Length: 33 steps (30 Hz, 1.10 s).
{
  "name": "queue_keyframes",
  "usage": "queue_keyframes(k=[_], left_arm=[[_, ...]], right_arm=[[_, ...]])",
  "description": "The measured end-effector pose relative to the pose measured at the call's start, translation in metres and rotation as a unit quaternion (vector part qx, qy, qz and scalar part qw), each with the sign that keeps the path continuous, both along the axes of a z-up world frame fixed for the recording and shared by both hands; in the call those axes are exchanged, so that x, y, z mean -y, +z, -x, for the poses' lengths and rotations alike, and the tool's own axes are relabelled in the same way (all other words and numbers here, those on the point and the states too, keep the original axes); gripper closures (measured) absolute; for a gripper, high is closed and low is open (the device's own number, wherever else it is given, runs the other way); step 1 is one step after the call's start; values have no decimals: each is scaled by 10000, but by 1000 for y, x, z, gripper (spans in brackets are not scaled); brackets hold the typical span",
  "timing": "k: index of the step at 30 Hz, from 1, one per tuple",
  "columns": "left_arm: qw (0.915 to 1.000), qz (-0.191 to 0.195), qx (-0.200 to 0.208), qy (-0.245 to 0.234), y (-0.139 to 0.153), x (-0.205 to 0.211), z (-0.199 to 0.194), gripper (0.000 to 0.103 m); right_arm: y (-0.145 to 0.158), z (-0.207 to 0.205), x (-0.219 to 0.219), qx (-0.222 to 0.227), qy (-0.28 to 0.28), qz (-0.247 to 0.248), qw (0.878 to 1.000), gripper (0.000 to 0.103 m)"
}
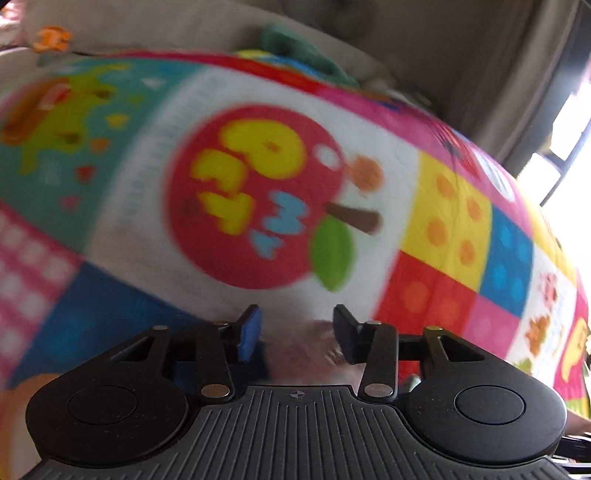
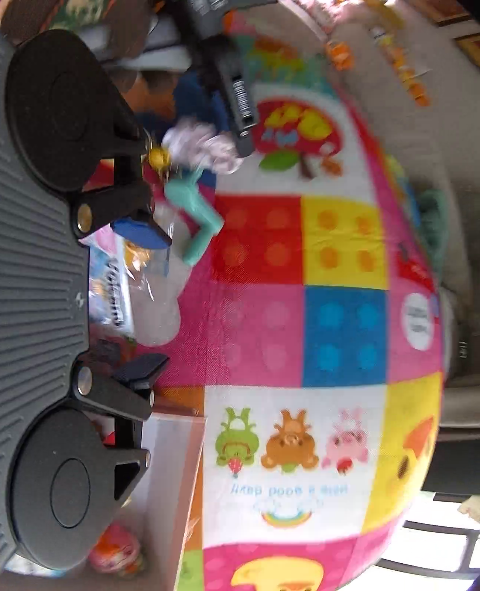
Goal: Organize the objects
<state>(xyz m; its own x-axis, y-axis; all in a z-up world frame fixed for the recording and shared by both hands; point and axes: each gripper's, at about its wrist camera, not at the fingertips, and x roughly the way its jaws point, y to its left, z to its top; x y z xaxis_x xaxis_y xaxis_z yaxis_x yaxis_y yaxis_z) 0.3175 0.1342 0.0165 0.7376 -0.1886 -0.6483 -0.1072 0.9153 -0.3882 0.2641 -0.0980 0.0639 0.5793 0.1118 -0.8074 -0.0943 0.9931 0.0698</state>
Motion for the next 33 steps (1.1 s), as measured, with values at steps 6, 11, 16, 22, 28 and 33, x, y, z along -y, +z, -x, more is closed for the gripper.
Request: queue_keyframes(k=[6,11,16,22,28,33], left_arm=[[9848,-669,-110,-1602,1,59,7,59],[9696,-672,-282,-2337,3,66,54,64],[9620,-464,-344,-2668,4,58,124,65],[9601,117,-459,-2758,3,47,199,65],[9866,134,364,-1587,24,26,246,66],[9930,311,721,-877,37,3,260,66]], right_arm=[[-10,0,-18,-166,135,176,9996,59],[-11,42,-21,-478,522,-267,9971,62],[-16,124,-19,-543,1042,-446,9921,62],[-2,217,6,-121,1422,-342,9892,62],[34,221,18,1109,967,515,9878,61],[14,174,-18,1184,665,1355,9814,61]])
